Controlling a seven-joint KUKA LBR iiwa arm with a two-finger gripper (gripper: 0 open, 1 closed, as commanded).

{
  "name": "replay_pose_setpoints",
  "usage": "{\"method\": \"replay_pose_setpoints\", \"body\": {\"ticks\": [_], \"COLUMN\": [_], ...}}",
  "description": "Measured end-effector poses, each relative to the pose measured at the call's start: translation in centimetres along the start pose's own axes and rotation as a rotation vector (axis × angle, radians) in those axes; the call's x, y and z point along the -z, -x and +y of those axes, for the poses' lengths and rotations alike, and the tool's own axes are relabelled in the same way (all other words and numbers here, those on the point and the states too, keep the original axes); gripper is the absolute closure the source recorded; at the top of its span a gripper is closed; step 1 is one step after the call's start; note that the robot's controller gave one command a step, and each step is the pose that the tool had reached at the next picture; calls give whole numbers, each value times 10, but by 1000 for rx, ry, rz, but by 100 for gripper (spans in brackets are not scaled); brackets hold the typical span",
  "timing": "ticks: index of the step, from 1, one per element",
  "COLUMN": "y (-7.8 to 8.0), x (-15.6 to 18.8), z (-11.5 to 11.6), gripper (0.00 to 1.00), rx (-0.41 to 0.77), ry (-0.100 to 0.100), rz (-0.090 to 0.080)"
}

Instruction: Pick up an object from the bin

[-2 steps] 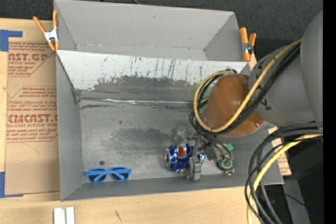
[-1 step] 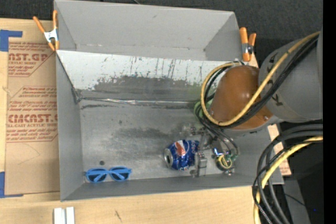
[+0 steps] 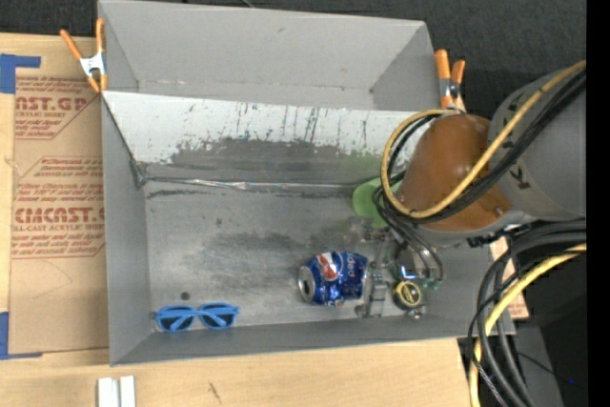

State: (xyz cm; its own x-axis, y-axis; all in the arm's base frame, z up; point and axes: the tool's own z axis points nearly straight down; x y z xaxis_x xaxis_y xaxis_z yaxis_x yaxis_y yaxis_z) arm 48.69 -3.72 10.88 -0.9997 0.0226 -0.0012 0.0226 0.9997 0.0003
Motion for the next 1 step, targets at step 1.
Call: {"method": "replay_pose_setpoints", "body": {"ticks": [1], "y": [1], "x": [-40], "z": [10], "gripper": [0], "rx": [-136], "ry": [1], "rz": [2]}}
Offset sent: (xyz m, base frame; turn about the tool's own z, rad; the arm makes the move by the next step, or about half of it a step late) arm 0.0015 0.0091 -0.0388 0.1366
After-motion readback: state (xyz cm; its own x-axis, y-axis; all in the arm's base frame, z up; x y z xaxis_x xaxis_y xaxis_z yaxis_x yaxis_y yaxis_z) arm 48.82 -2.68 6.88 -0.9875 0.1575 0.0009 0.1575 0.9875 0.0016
